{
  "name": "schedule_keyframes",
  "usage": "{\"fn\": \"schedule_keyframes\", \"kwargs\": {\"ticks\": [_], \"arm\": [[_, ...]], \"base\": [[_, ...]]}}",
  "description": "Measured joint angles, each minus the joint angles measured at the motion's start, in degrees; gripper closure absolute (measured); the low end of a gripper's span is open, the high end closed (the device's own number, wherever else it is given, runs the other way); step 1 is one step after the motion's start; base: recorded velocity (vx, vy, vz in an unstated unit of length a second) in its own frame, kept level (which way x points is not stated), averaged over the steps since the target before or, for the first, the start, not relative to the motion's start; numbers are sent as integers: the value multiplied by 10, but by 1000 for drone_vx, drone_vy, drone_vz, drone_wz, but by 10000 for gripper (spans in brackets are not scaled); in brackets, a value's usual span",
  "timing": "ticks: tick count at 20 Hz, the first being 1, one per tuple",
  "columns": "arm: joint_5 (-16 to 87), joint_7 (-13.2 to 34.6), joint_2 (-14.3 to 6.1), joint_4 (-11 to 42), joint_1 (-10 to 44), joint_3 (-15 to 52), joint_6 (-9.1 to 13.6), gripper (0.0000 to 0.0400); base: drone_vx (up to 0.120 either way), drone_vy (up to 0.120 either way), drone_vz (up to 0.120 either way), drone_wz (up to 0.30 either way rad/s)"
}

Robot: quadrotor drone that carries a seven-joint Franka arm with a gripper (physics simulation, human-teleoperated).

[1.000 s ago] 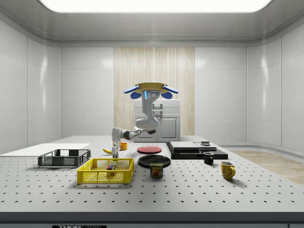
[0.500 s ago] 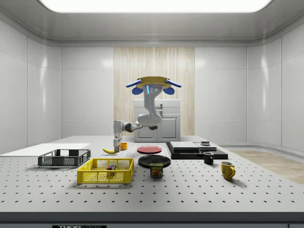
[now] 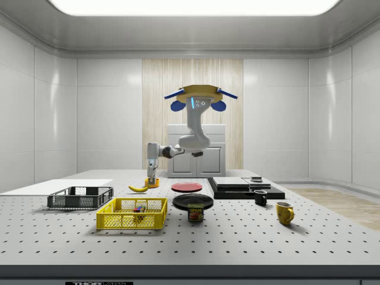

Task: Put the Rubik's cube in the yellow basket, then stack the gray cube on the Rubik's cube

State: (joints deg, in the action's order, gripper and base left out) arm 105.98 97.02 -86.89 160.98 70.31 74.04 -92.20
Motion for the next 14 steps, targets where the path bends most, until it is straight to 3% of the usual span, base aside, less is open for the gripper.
{"fn": "schedule_keyframes", "kwargs": {"ticks": [14], "arm": [[-3,1,-4,0,1,2,-4,149]], "base": [[0,120,0,0]]}}
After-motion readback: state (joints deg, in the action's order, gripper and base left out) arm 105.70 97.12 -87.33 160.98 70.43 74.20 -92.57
